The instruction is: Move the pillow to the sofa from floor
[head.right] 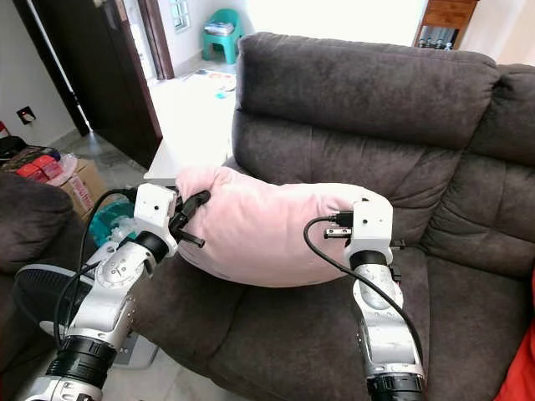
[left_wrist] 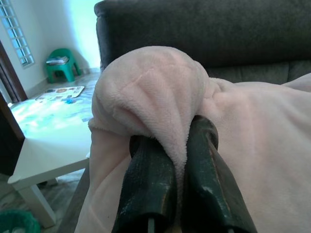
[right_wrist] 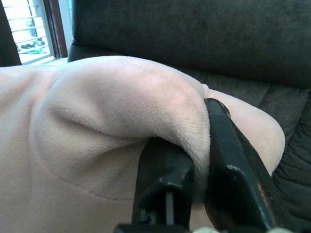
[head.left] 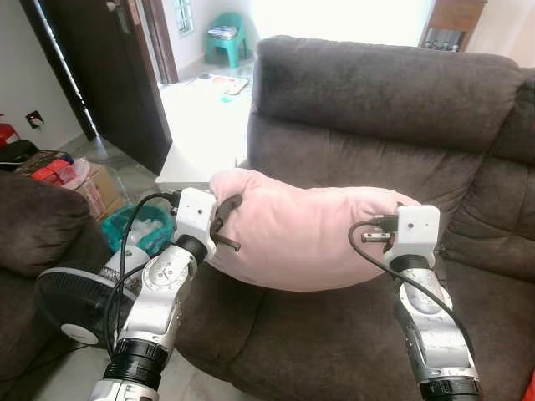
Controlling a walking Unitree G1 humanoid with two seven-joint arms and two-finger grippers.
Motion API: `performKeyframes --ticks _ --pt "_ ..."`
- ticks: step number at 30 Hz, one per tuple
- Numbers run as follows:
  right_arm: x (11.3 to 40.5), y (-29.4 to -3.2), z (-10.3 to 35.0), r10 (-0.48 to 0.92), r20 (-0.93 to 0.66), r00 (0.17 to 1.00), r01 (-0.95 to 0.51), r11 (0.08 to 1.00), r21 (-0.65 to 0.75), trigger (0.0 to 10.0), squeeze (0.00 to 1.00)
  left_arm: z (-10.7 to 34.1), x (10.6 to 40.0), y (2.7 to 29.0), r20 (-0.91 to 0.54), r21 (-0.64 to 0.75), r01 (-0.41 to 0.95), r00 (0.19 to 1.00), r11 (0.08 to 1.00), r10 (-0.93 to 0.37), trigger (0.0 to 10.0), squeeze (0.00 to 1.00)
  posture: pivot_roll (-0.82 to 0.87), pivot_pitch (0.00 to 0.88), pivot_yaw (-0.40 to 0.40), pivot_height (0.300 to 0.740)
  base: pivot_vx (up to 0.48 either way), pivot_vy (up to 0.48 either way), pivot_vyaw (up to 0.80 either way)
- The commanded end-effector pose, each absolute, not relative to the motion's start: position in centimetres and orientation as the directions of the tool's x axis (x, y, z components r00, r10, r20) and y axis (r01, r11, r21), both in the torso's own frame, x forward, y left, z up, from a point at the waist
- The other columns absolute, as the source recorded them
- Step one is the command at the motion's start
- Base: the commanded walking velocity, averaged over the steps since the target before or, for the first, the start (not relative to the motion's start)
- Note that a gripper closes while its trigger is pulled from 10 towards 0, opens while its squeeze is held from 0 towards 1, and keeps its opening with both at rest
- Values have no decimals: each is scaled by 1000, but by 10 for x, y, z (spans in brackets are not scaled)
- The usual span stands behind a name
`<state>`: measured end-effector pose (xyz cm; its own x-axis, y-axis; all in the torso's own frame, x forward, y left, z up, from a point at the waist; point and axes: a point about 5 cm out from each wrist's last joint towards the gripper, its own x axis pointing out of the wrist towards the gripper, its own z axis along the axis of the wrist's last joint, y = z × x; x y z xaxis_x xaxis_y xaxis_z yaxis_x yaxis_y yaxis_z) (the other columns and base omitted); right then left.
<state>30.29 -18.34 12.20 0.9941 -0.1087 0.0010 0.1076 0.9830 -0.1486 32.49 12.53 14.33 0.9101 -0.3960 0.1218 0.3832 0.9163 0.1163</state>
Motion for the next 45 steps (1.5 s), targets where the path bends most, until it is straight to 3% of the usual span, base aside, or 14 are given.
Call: performKeyframes --ticks 1,21,25,37,40,45 --pt "310 -175 140 -75 77 994 85 987 -138 10000 0 147 325 119 130 136 415 893 900 -431 10000 0 29 11 1 740 0 0 0" --pt "319 -179 146 -88 78 993 99 983 -155 10000 0 158 327 124 157 102 421 888 901 -433 10000 0 54 13 -9 740 0 0 0" --pt "321 -171 137 -46 22 999 48 991 -124 10000 0 174 333 135 248 91 250 932 964 -265 10000 0 47 15 -7 740 0 0 0" --pt "313 -165 116 -15 -63 998 7 992 -124 10000 0 178 336 142 301 159 107 942 982 -151 10000 0 48 16 -5 740 0 0 0" --pt "316 -184 121 -139 -41 989 132 983 -130 10000 0 182 334 122 303 218 236 906 947 -296 10000 0 46 14 -4 740 0 0 0" --pt "320 -203 147 -218 76 973 227 965 -133 10000 0 187 331 106 289 173 396 855 902 -430 10000 0 44 14 -4 740 0 0 0"
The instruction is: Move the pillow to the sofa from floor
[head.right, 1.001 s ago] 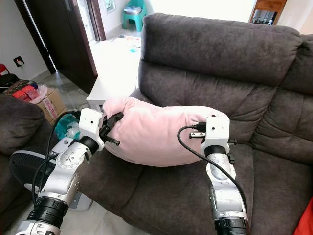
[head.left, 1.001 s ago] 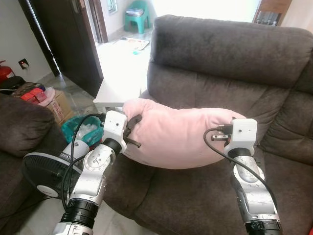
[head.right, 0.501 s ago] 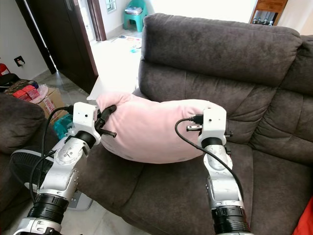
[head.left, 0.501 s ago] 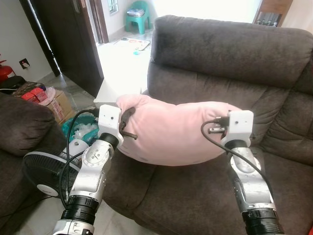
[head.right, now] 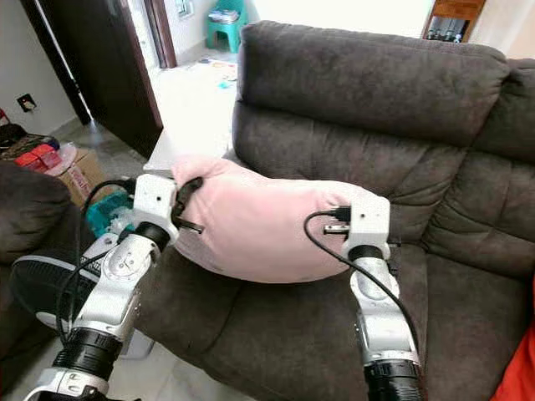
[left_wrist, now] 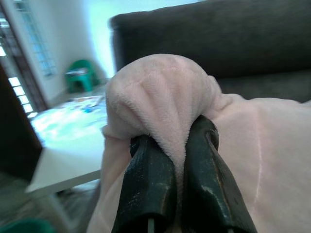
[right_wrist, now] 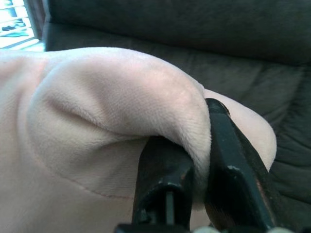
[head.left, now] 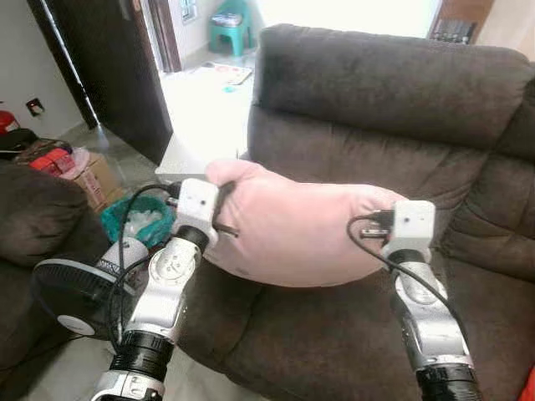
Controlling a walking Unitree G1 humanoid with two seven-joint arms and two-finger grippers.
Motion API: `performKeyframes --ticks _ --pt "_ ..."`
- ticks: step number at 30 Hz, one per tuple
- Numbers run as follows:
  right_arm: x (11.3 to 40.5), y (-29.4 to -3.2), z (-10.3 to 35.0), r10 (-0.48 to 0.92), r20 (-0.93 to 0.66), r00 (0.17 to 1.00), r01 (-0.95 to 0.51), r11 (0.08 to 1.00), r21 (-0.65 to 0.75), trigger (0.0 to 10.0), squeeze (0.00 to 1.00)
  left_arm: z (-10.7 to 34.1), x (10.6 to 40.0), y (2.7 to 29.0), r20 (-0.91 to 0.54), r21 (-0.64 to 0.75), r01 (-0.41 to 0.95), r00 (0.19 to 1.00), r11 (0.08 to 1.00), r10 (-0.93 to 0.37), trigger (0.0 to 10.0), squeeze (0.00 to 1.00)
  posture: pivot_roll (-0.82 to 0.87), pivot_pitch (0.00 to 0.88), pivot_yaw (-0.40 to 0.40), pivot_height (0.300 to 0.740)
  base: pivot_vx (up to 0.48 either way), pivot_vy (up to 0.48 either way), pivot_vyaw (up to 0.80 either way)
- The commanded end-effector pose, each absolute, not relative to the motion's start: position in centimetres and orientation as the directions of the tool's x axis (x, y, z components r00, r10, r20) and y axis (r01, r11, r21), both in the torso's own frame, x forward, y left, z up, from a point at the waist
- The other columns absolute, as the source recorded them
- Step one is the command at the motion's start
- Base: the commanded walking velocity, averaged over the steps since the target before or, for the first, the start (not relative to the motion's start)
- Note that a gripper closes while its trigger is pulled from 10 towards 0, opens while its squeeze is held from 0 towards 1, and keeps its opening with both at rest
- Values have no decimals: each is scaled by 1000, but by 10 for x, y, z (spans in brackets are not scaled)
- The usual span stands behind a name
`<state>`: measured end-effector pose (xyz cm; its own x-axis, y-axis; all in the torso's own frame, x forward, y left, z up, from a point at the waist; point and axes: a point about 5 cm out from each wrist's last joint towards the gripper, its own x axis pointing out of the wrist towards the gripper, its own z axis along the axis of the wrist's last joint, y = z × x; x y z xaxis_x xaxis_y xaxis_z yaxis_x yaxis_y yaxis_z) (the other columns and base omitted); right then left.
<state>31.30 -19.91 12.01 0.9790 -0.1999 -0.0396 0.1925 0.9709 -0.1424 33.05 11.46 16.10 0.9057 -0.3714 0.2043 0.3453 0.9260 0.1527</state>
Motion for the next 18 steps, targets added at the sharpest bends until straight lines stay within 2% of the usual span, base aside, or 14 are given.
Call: performKeyframes --ticks 1,10,14,18 --pt "321 -205 150 -225 93 970 236 963 -133 10000 0 189 330 105 289 175 409 848 896 -444 10000 0 45 14 -4 740 0 0 0" --pt "325 -212 167 -263 168 950 286 949 -130 10000 0 193 323 95 210 142 606 754 782 -623 10000 0 52 15 -3 740 0 0 0" --pt "329 -210 156 -245 87 966 258 945 -202 10000 0 184 316 92 123 83 710 689 699 -715 10000 0 53 15 -3 740 0 0 0" --pt "332 -201 138 -154 -34 987 135 937 -323 10000 0 175 305 89 59 -13 789 614 614 -787 10000 0 54 19 -3 740 0 0 0"
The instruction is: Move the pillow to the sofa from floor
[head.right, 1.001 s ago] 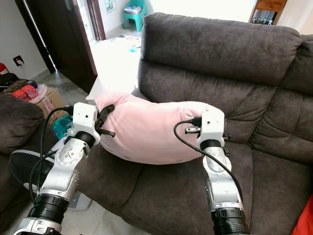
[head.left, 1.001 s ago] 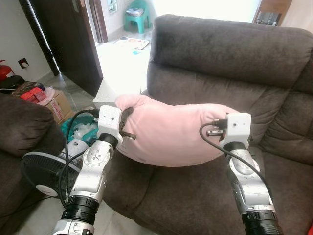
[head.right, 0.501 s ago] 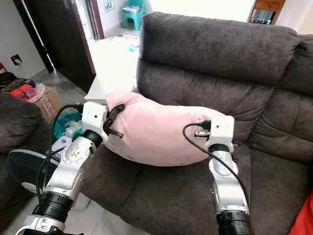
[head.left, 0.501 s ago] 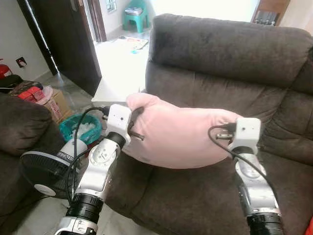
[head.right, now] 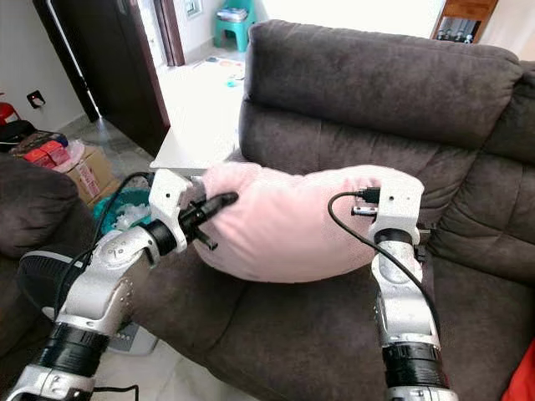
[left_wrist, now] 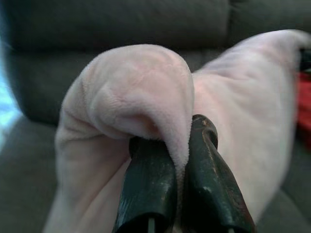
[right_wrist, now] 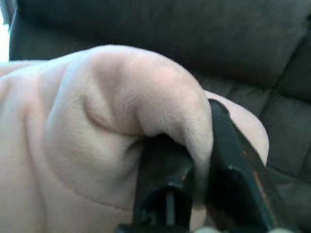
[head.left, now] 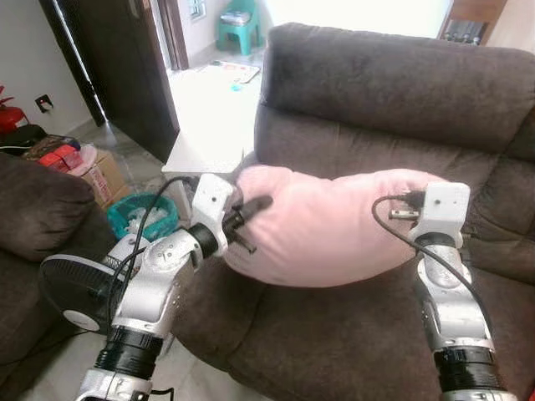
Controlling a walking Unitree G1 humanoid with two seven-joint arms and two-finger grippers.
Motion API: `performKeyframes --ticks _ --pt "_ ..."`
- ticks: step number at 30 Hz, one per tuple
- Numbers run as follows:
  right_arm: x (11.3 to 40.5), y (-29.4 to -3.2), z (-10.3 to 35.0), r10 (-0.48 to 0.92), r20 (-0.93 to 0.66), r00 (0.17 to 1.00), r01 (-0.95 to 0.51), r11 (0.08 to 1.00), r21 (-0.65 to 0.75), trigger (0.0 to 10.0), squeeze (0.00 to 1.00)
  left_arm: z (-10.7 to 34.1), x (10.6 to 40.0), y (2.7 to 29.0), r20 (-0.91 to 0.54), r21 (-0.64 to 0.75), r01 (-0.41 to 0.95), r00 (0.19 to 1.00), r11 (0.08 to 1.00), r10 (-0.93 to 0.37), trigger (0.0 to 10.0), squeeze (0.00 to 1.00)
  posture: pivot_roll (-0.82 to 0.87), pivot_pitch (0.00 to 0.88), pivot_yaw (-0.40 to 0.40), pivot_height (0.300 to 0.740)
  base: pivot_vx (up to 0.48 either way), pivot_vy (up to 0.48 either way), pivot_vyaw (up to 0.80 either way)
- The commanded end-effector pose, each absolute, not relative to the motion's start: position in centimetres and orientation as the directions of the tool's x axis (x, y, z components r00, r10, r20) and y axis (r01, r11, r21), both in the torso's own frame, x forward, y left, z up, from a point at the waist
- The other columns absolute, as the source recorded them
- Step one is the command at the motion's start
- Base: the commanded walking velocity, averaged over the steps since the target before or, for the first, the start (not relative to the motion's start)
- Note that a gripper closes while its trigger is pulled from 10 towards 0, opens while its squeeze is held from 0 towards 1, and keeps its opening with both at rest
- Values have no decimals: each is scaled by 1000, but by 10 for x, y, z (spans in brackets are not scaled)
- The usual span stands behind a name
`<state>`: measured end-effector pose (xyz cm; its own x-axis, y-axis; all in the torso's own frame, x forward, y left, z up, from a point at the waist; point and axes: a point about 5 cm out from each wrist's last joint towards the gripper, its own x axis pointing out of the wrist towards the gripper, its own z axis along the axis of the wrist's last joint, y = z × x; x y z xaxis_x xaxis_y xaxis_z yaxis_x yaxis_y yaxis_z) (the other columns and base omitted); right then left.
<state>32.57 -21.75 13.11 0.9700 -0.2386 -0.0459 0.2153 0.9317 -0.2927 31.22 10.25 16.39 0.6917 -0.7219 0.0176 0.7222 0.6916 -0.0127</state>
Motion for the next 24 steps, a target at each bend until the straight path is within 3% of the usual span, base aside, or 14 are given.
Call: performKeyframes --ticks 1,11,17,24 --pt "332 -197 133 -117 -61 991 88 932 -352 10000 0 173 301 88 53 -62 806 592 589 -804 10000 0 55 20 -4 740 0 0 0" --pt "336 -184 138 -47 -28 998 32 916 -401 10000 0 162 288 85 18 -185 842 519 507 -855 10000 0 54 22 -6 740 0 0 0" --pt "341 -157 160 134 91 987 -89 918 -388 10000 0 156 290 87 3 -206 815 554 542 -832 10000 0 56 24 -9 740 0 0 0" --pt "341 -148 152 219 28 975 -188 891 -414 10000 0 149 291 92 -12 -232 788 584 570 -812 10000 0 55 27 -13 740 0 0 0"
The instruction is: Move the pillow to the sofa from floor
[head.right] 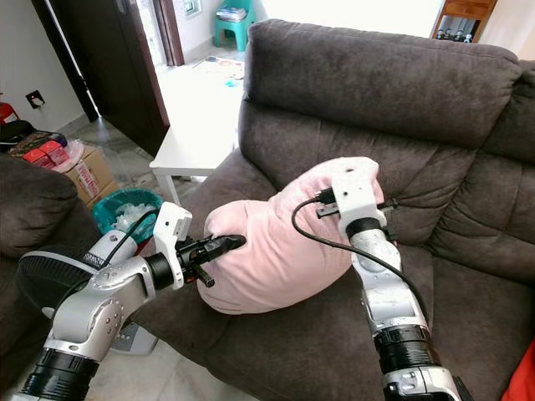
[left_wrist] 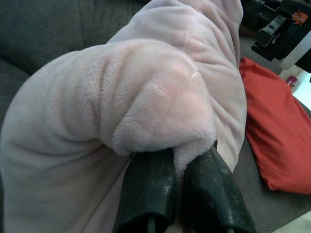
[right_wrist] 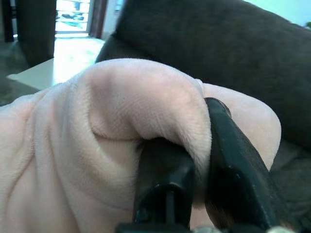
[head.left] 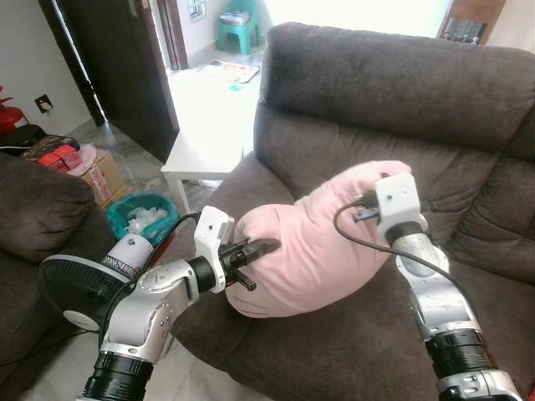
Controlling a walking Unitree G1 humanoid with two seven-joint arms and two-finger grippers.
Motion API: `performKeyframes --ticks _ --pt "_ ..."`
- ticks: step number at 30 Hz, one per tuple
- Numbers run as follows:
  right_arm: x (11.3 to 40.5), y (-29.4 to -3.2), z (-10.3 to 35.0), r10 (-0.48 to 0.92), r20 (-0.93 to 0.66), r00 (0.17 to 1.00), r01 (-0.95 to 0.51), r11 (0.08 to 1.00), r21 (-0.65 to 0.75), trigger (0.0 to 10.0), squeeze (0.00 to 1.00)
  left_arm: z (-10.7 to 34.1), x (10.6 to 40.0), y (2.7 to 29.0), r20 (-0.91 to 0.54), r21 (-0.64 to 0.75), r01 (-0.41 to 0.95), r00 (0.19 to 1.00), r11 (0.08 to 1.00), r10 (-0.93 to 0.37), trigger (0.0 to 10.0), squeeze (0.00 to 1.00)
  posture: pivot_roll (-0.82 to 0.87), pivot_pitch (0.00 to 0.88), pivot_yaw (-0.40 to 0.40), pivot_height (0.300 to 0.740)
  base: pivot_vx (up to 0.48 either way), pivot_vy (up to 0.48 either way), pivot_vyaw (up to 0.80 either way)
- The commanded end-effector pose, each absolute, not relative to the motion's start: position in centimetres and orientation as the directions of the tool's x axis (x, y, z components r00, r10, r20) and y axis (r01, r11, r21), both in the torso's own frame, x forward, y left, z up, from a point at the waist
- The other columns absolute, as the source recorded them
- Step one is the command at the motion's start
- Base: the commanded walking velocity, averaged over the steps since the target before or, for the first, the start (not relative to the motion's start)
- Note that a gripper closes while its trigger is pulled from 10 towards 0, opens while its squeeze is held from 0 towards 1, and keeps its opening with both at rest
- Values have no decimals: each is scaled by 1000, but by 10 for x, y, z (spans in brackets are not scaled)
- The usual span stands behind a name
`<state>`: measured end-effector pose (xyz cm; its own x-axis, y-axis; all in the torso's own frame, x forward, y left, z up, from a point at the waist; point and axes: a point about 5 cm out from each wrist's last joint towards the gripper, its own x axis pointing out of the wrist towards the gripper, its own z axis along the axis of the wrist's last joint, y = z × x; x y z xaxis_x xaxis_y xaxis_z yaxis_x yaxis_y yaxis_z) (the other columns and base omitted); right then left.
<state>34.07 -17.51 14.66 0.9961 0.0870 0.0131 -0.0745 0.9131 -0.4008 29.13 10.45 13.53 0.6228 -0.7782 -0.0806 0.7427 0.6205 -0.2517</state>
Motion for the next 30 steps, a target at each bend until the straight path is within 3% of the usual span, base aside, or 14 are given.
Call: performKeyframes --ticks 1,10,16,22,30 --pt "340 -148 150 228 16 974 -200 882 -426 10000 0 149 291 92 -12 -239 784 587 572 -809 10000 0 55 27 -13 740 0 0 0" --pt "334 -146 128 289 -104 952 -303 830 -469 10000 0 141 293 102 -7 -300 747 621 594 -784 10000 0 52 28 -14 740 0 0 0" --pt "342 -161 138 152 -42 988 -153 861 -486 10000 0 149 295 101 20 -284 745 634 604 -773 10000 0 50 28 -17 740 0 0 0" --pt "347 -175 153 57 33 998 -35 885 -465 10000 0 175 294 89 96 -236 793 594 561 -799 10000 0 53 29 -20 740 0 0 0" --pt "345 -169 141 88 -34 996 -93 865 -492 10000 0 163 282 81 43 -268 833 512 484 -858 10000 0 51 28 -21 740 0 0 0"
